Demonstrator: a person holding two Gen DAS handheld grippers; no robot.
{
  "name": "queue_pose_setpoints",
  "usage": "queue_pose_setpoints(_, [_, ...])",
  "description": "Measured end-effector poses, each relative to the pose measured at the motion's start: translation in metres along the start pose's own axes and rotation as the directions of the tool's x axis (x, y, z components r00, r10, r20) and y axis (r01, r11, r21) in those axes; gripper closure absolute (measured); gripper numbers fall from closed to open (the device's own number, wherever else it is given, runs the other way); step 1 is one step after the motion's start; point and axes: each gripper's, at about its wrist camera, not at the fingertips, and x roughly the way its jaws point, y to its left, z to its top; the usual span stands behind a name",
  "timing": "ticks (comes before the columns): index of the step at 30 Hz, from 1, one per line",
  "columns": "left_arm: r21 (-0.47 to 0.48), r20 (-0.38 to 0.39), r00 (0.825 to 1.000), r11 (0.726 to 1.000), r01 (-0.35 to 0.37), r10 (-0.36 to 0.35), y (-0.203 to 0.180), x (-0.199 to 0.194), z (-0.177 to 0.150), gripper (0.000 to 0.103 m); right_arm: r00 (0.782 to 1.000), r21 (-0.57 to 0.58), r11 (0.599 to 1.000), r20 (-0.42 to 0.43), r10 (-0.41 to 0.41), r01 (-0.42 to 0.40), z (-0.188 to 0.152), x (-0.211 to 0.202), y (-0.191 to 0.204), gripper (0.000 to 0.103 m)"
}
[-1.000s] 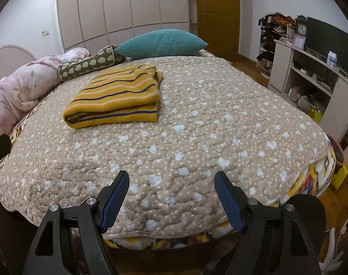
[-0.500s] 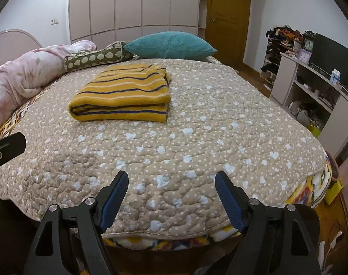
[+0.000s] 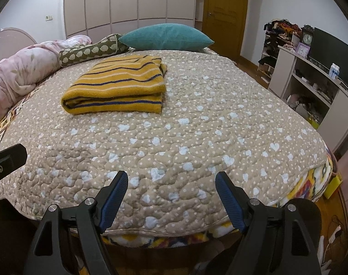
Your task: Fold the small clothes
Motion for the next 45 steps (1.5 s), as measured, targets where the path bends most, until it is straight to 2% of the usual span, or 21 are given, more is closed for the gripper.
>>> queue_pose_setpoints(12, [-0.009,-0.012,1.000,1.000,0.009,-0.009,0.0020,0.0031,-0.0012,0.000,1.000,0.003,1.000,-0.005,-0.003,0.003,-0.0011,0.0011,0.0004,0.019])
queue_pose_setpoints(23, [-0.017,0.030,1.000,1.000,-0.002,0.003,0.0023,-0.0055,0.0015,0.000,1.000,0.004,1.000,-0.007,-0.004,0.004,-0.0021,0.0023,0.0000,0.019])
queue_pose_setpoints(45, [-0.017,0.029,1.000,1.000,0.000,0.001,0.0025,-0.0044,0.0008,0.000,1.000,0.014,1.000,-0.013,-0.006,0.006,-0.0043,0.0027,0.0000,0.018])
